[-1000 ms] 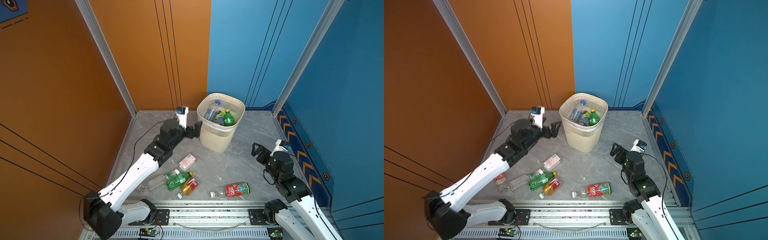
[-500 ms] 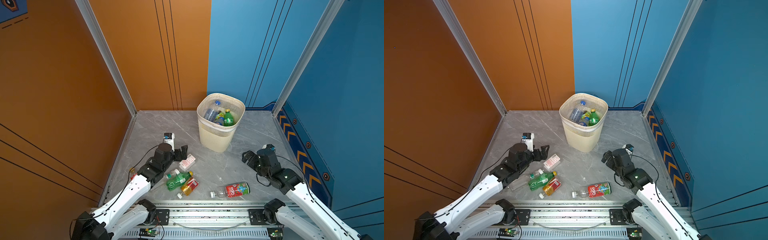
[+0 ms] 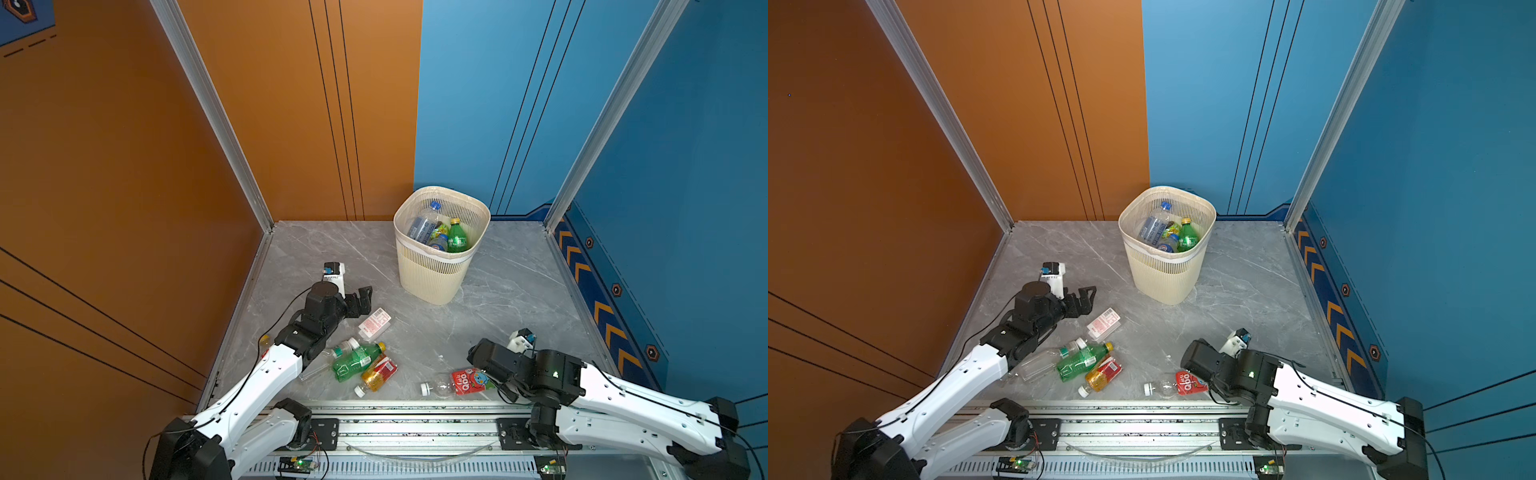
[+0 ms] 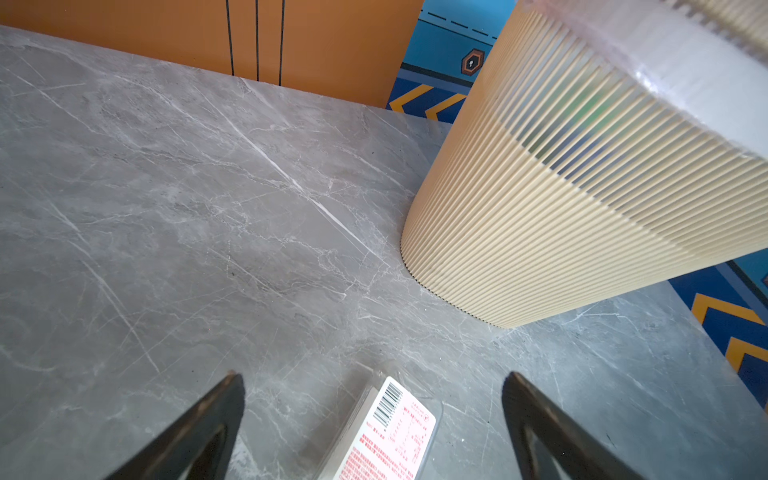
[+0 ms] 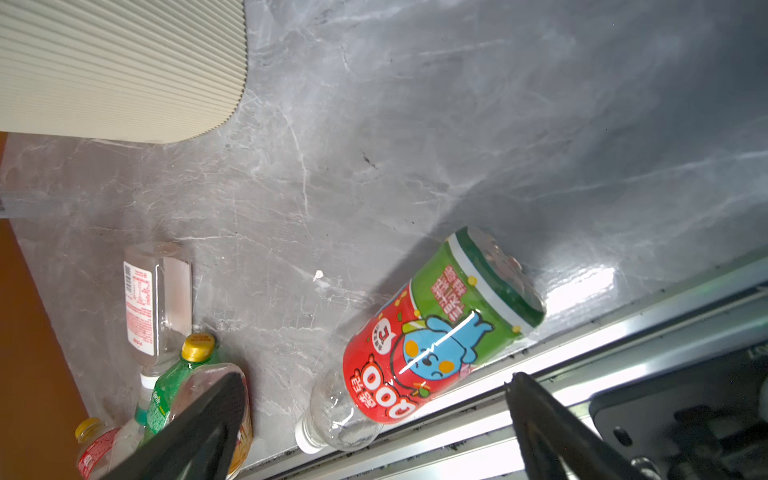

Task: Put the plastic bottles in the bin
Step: 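Withdraw the left gripper while the right gripper reaches to the red-green juice bottle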

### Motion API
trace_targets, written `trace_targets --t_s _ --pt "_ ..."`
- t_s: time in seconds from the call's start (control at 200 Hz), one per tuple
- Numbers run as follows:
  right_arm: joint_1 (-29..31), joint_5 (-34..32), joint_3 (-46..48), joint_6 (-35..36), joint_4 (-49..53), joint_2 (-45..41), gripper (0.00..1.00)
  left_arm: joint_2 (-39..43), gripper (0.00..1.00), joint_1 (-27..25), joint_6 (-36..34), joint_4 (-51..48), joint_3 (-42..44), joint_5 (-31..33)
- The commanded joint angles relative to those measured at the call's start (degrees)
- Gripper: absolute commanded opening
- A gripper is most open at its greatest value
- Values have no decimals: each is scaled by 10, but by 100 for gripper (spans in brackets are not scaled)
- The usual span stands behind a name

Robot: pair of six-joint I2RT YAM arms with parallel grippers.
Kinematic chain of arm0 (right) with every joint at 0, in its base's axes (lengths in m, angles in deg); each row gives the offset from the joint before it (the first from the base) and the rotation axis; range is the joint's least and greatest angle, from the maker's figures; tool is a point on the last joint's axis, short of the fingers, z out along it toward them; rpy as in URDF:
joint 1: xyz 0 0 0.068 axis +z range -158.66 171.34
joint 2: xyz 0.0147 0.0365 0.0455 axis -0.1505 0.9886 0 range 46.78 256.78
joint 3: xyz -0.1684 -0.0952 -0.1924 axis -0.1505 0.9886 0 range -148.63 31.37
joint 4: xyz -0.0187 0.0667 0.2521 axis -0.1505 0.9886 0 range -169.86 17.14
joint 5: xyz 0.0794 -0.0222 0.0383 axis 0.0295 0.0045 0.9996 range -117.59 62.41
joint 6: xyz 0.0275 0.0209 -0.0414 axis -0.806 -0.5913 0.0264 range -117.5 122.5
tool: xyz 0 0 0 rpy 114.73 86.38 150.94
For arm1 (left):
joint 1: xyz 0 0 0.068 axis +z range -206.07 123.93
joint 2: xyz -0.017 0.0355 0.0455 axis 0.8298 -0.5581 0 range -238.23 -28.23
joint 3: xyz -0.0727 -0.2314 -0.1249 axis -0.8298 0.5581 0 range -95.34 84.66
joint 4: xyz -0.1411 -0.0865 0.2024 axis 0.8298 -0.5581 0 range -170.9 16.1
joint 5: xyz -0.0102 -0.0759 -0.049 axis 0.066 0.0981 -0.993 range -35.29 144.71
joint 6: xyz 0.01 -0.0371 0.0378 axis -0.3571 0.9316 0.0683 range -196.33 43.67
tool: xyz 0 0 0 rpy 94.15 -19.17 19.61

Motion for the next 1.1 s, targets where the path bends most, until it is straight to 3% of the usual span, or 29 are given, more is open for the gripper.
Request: trace_targets --t_s 0.0,0.215,0.561,0.746,0.966,1.096 --pt "31 -23 -13 -137 33 29 100 21 98 16 8 20 14 -39" --pt "44 5 31 -183 -31 45 100 43 98 37 18 24 31 -62" --pt "35 23 68 -194 -115 87 100 46 98 47 27 25 35 -69" --pt "7 23 77 -167 -185 130 100 38 98 51 31 25 33 -74" --pt "-42 23 47 -83 -270 221 100 24 98 59 40 16 30 -75" --pt "-63 31 33 -44 -318 276 94 23 98 63 42 9 27 -76"
